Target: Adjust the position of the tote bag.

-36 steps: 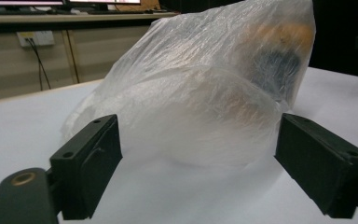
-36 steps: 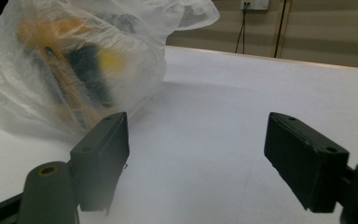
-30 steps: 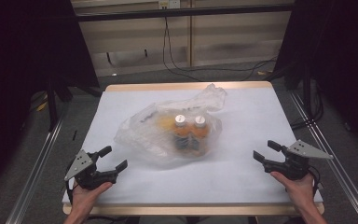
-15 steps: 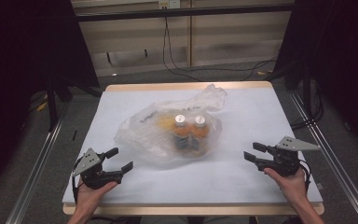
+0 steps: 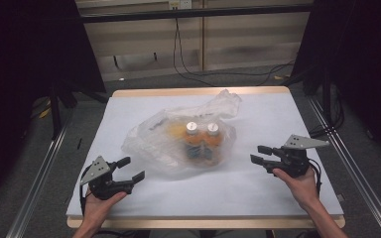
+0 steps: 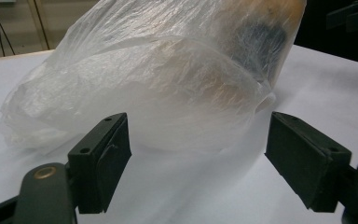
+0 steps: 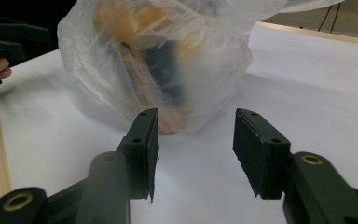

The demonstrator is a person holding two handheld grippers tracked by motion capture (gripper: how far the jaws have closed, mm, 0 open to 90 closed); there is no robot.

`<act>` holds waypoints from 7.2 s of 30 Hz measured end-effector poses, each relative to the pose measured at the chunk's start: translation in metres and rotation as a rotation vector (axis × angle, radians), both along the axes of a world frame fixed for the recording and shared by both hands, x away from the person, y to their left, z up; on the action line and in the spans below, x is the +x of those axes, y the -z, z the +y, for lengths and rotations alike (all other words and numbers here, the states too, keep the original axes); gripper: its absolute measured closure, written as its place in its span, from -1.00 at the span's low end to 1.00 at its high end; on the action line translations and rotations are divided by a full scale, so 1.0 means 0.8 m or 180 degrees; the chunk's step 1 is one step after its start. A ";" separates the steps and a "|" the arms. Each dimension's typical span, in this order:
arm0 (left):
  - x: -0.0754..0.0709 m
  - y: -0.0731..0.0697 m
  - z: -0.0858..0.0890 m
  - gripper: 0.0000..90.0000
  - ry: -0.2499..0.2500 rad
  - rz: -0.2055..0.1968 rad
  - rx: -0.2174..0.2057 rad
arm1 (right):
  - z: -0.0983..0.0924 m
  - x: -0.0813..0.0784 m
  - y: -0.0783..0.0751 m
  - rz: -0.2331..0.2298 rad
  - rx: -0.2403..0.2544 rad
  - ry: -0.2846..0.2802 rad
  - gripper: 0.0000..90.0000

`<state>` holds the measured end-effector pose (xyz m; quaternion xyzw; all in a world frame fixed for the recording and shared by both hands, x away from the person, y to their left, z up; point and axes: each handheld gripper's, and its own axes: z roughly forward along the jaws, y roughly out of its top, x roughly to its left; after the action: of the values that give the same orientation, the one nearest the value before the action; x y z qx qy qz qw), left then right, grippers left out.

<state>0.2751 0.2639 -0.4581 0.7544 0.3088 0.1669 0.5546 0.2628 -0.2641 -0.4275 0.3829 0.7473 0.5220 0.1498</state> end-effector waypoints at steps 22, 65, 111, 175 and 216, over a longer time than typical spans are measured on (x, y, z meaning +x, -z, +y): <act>0.000 -0.003 -0.009 -0.57 0.0172 -0.0054 0.0046 | 0.020 0.077 -0.031 0.0002 0.0005 -0.0142 0.31; 0.001 0.001 -0.003 -0.63 0.0180 -0.0001 0.0098 | 0.049 0.239 -0.070 0.0274 -0.0474 0.0056 -0.14; 0.001 -0.001 0.002 -0.60 0.0061 0.0001 0.0062 | 0.062 0.204 -0.087 -0.0090 -0.0079 -0.0187 1.00; 0.125 -0.063 -0.001 -0.48 0.0024 0.0100 -0.0298 | -0.003 0.056 -0.162 -0.0840 0.0375 -0.0278 1.00; 0.073 -0.139 -0.028 1.00 0.0568 -0.0540 -0.0220 | -0.028 0.084 -0.202 -0.0993 0.0354 0.0135 1.00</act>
<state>0.3333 0.2414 -0.3466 0.7425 0.1979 0.1694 0.6171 0.3296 -0.2863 -0.2656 0.3205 0.6767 0.6124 0.2536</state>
